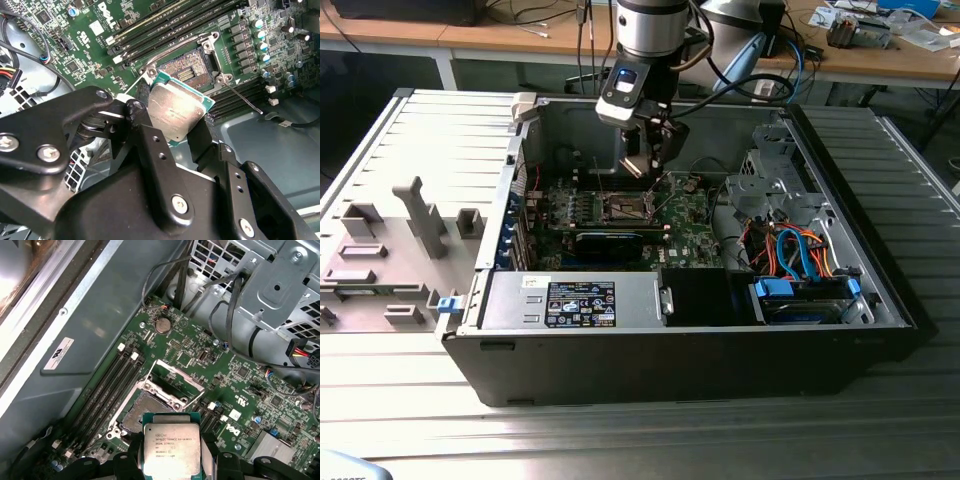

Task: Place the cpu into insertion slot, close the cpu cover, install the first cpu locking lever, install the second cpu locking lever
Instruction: 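Place the cpu into insertion slot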

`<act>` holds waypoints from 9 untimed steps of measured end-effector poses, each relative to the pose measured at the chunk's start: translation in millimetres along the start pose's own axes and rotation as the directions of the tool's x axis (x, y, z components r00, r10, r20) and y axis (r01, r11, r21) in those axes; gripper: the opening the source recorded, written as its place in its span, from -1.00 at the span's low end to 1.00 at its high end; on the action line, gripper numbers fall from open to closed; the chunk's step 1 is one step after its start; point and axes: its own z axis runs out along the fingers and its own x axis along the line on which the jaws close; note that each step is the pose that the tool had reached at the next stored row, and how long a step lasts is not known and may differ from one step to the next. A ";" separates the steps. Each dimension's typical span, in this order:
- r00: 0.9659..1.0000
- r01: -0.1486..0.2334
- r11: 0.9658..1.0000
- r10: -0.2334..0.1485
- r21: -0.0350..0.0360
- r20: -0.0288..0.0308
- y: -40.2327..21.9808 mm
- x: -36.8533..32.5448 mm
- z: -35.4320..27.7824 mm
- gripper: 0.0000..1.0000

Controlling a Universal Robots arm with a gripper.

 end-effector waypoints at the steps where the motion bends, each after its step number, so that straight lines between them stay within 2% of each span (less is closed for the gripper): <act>1: 1.000 -0.005 1.000 0.005 0.000 0.000 0.0 0.0 0.0 0.09; 9: 0.999 -0.034 0.999 0.034 0.000 0.001 0.0 0.0 0.4 0.09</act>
